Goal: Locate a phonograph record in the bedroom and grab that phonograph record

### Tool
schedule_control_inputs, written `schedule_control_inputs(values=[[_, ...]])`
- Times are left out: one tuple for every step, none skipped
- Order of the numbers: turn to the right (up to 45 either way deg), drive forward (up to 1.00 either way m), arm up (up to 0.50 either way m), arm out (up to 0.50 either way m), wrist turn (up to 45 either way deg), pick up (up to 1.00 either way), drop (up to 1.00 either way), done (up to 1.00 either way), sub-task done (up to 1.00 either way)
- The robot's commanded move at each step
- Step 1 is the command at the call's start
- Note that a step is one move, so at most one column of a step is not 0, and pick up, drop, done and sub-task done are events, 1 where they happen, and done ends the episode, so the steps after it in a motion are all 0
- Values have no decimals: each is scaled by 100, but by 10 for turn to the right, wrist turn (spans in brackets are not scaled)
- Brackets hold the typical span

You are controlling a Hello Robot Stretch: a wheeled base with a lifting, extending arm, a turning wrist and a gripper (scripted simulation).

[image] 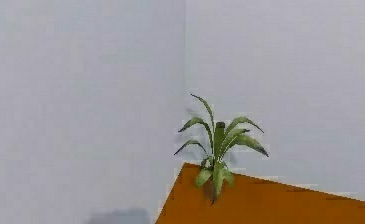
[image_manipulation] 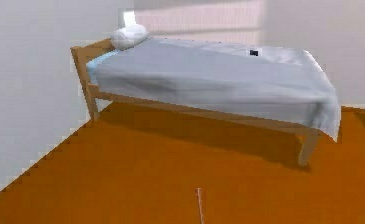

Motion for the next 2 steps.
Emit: schedule_control_inputs(values=[[-240,0,0,0,0,0,0,0,0],[0,10,0,0,0,0,0,0,0]])
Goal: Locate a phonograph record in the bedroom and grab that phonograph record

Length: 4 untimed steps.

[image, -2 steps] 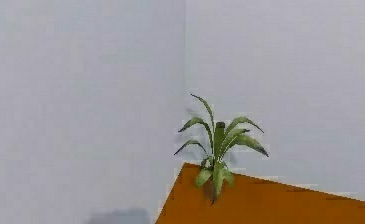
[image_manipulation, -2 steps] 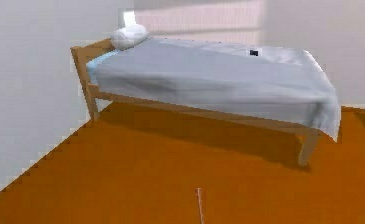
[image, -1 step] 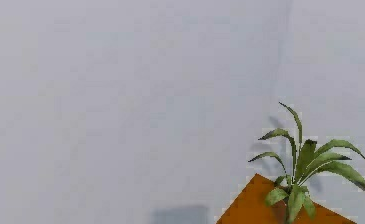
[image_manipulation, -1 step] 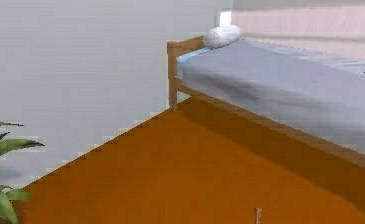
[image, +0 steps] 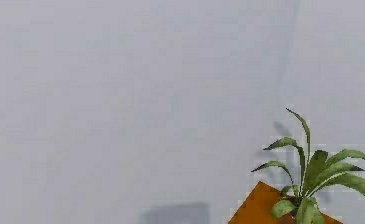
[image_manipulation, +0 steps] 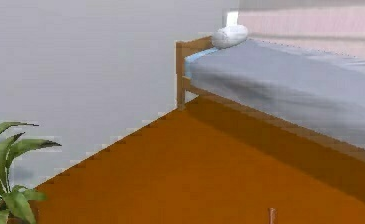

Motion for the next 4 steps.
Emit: schedule_control_inputs(values=[[-450,0,0,0,0,0,0,0,0],[-450,0,0,0,0,0,0,0,0],[0,5,0,0,0,0,0,0,0],[-450,0,0,0,0,0,0,0,0]])
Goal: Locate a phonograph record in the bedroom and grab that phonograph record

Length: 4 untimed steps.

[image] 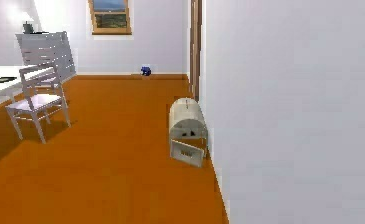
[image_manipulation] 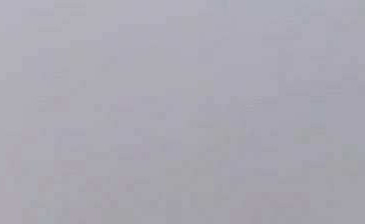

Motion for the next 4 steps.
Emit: schedule_control_inputs(values=[[-180,0,0,0,0,0,0,0,0],[0,65,0,0,0,0,0,0,0],[-150,0,0,0,0,0,0,0,0],[0,100,0,0,0,0,0,0,0]])
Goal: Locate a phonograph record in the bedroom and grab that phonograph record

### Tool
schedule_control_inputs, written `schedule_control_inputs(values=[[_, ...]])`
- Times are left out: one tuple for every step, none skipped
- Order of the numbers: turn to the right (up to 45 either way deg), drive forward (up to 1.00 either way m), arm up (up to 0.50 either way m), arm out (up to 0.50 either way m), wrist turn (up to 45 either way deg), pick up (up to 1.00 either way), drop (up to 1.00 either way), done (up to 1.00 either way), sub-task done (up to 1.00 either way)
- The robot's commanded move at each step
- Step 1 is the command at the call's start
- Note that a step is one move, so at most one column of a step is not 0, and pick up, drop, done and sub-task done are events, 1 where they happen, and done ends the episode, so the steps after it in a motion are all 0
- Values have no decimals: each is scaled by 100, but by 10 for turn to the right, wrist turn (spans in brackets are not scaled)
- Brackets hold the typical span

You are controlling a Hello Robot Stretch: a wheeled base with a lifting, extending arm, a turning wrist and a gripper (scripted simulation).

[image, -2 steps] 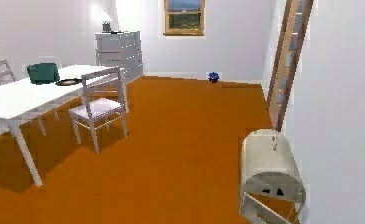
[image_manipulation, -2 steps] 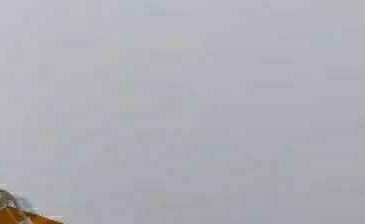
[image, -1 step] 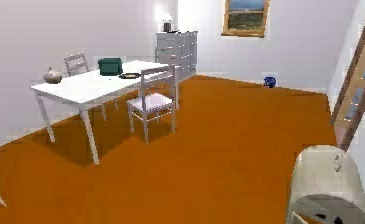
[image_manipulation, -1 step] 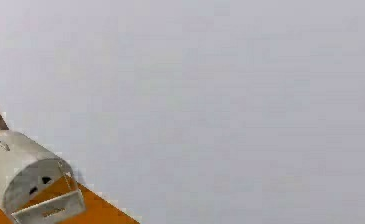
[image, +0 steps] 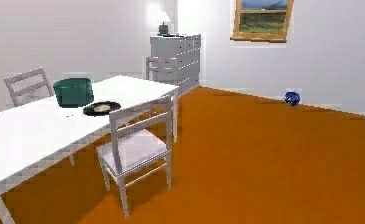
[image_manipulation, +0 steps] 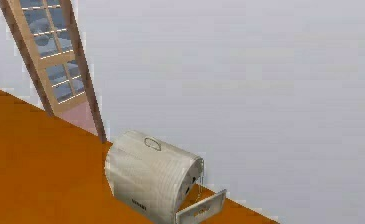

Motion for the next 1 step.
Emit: schedule_control_inputs(values=[[-60,0,0,0,0,0,0,0,0]])
